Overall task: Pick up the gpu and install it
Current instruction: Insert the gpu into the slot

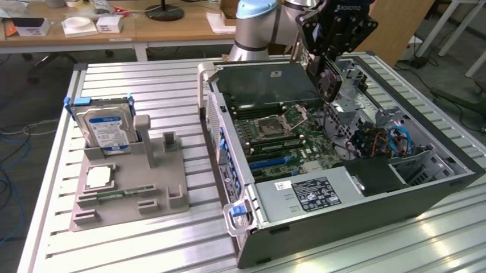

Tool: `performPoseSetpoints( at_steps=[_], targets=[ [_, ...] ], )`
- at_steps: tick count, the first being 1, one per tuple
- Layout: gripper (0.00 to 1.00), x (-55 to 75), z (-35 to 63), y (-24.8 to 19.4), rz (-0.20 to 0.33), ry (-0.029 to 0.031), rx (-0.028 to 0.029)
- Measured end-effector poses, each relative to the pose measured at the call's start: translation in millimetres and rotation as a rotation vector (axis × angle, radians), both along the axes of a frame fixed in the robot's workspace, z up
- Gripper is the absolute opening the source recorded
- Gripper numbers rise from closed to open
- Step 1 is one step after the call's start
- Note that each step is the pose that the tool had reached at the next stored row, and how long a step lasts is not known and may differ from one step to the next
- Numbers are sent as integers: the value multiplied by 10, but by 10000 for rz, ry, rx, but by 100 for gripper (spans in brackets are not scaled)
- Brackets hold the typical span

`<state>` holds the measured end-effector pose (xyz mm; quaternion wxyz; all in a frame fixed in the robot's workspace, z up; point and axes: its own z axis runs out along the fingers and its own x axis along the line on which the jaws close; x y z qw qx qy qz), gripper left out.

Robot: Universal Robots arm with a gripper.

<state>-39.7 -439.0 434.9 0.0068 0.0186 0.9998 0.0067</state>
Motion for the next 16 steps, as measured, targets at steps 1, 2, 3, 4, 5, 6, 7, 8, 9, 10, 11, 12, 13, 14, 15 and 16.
performPoseSetpoints(
  at_steps=[1,2,3,4,5,6,7,8,9,10,11,12,13,14,15,16],
  targets=[
    [27,0,0,0,1,0,0],
    [27,0,0,0,1,0,0],
    [27,0,0,0,21,0,0],
    [27,0,0,0,118,0,0],
    [27,0,0,0,263,-1,0],
    [27,0,-1,0,448,-1,0],
    [27,0,-1,0,630,0,0],
    [27,0,-1,0,808,0,-1],
    [27,0,-2,0,990,0,-1],
    [27,0,-2,0,1164,0,-1],
    [27,0,-2,0,1350,0,-1],
    [27,0,-3,0,1522,-1,0],
    [27,0,-3,0,1689,0,0],
    [27,0,-7,0,1839,-2,7],
    [27,-1,-9,0,1975,-2,9],
    [27,-1,-11,0,2119,-1,10]
  ],
)
